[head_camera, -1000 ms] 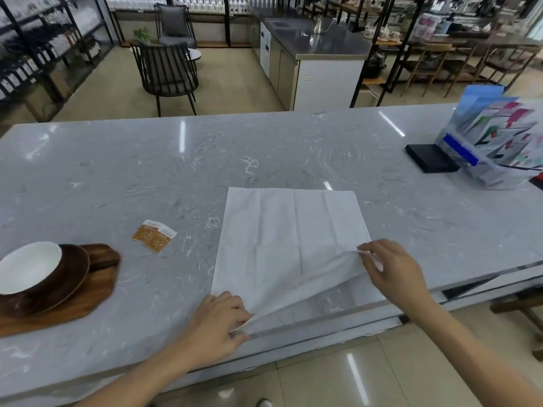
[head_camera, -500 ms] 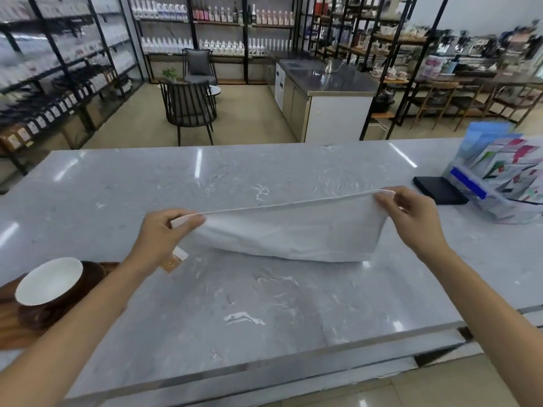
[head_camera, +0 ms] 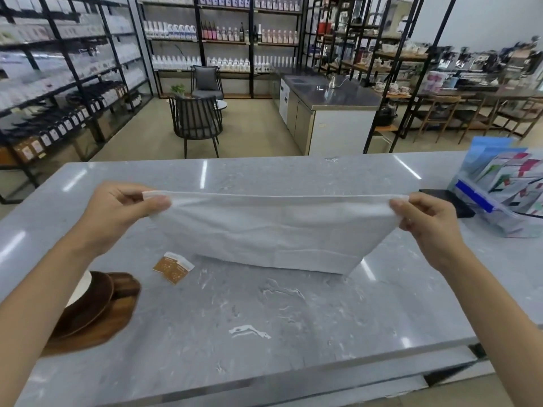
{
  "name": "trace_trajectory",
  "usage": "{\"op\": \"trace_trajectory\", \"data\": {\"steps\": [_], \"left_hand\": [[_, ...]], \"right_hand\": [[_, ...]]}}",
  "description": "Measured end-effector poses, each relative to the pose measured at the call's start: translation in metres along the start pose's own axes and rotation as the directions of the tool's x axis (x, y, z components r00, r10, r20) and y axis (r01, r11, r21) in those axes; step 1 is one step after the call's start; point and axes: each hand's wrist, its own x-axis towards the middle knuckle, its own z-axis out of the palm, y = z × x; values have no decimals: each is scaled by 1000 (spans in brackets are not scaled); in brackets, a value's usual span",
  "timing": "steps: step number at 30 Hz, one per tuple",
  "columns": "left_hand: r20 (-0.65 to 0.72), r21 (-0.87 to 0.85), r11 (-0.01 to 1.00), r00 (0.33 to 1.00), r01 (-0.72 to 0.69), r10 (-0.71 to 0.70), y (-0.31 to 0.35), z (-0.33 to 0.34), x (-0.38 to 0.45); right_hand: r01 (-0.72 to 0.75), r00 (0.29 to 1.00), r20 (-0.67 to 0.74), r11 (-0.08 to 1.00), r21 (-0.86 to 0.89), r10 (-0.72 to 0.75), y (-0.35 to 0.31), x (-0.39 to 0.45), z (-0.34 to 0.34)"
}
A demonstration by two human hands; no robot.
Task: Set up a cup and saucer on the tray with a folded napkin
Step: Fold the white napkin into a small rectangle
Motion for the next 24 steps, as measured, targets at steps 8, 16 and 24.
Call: {"op": "trace_trajectory", "data": {"steps": [8,16,24], "left_hand": [[261,-74,992,962,103,-81,-39,0,-63],[122,-67,917,915,393,-384,-96,36,-61],[-38,3,856,855,518,-517,-162,65,-24]], "right_hand": [[-125,981,163,988,90,109,50,-67,-17],[-198,974,103,978,-58,203,94,-74,-1],[-380,922,15,911,-160,387,138,-27,38]]}}
